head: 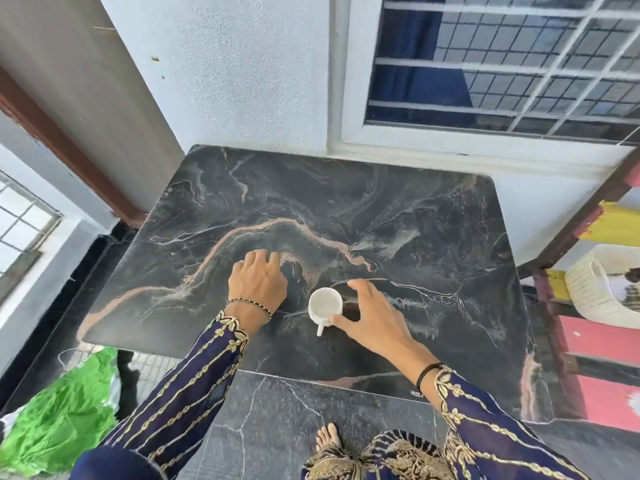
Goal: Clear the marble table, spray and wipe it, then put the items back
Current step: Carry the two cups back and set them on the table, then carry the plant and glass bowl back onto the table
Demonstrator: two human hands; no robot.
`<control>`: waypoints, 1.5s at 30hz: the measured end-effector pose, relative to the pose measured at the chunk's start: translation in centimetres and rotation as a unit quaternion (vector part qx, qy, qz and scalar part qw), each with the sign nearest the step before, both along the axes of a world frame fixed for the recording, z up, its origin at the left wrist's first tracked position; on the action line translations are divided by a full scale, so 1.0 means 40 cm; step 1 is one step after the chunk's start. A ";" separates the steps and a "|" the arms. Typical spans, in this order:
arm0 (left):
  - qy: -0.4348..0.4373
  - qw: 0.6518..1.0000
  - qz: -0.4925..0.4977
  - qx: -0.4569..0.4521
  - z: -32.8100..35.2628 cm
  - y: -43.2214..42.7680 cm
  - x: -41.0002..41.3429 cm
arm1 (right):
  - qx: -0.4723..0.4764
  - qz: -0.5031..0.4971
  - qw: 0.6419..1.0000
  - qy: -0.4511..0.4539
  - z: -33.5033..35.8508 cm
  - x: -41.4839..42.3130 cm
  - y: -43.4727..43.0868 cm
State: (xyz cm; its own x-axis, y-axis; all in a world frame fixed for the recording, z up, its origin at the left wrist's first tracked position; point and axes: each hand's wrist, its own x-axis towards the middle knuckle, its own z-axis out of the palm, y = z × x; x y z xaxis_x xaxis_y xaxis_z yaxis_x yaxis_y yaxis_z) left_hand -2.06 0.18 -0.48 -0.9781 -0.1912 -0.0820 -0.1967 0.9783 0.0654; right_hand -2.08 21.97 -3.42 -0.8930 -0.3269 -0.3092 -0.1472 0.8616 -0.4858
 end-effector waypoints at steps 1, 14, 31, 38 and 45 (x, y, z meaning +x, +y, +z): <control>0.008 1.000 -0.021 0.020 0.006 0.031 -0.010 | -0.005 -0.006 1.000 0.000 0.003 0.001 0.021; -0.030 0.959 -0.218 0.180 -0.043 0.673 -0.128 | -0.106 -0.184 0.977 0.017 -0.018 -0.015 0.580; -0.276 0.855 -0.380 0.221 -0.348 1.843 -0.249 | -0.043 -0.418 0.906 -0.045 -0.419 -0.077 1.744; -0.184 0.828 -0.500 0.173 -0.471 2.201 -0.354 | 0.071 -0.497 0.862 -0.072 -0.601 -0.065 2.027; -0.090 0.841 -0.525 0.091 -0.614 2.447 -0.442 | 0.106 -0.507 0.835 -0.184 -0.704 -0.063 2.161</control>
State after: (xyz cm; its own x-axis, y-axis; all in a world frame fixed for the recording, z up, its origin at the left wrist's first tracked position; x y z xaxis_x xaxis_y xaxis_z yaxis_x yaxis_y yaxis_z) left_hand -19.76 98.08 -25.05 -0.5684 0.8024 -0.1818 0.7469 0.5959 0.2950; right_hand -4.62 108.41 -31.57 -0.5089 0.6375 -0.5784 0.8366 0.5246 -0.1578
